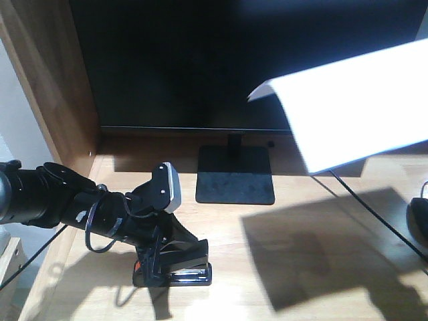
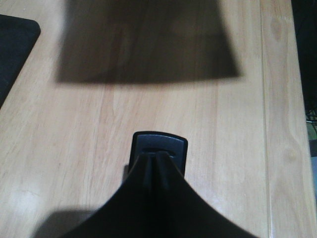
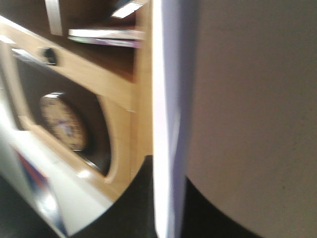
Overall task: Grab stapler and paper to desk for stapling
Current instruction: 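Swing the white paper sheet down toward the desk with the right gripper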
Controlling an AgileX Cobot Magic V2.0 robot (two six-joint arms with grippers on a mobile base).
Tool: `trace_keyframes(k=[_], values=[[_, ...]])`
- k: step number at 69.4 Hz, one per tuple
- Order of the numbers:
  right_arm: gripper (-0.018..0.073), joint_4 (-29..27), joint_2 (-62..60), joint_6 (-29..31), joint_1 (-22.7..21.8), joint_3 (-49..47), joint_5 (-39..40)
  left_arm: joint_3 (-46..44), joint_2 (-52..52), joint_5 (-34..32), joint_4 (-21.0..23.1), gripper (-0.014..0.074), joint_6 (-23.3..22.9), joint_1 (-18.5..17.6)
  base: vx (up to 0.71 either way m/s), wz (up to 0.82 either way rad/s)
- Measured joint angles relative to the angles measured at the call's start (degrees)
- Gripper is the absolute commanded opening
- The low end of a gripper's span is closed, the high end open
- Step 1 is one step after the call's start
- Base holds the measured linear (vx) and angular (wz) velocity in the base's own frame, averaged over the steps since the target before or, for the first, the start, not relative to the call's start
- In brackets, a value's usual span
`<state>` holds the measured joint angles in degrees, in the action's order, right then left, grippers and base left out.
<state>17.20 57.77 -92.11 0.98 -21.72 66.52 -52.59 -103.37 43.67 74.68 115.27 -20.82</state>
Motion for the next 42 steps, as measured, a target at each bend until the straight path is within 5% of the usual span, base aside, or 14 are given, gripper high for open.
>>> trace_keyframes(k=[42], values=[[-0.0003,22.63,21.3,-4.22,0.0,-0.54,-0.4,0.0,0.0,0.0,0.0,-0.0006,0.0,0.0,0.0,0.0]])
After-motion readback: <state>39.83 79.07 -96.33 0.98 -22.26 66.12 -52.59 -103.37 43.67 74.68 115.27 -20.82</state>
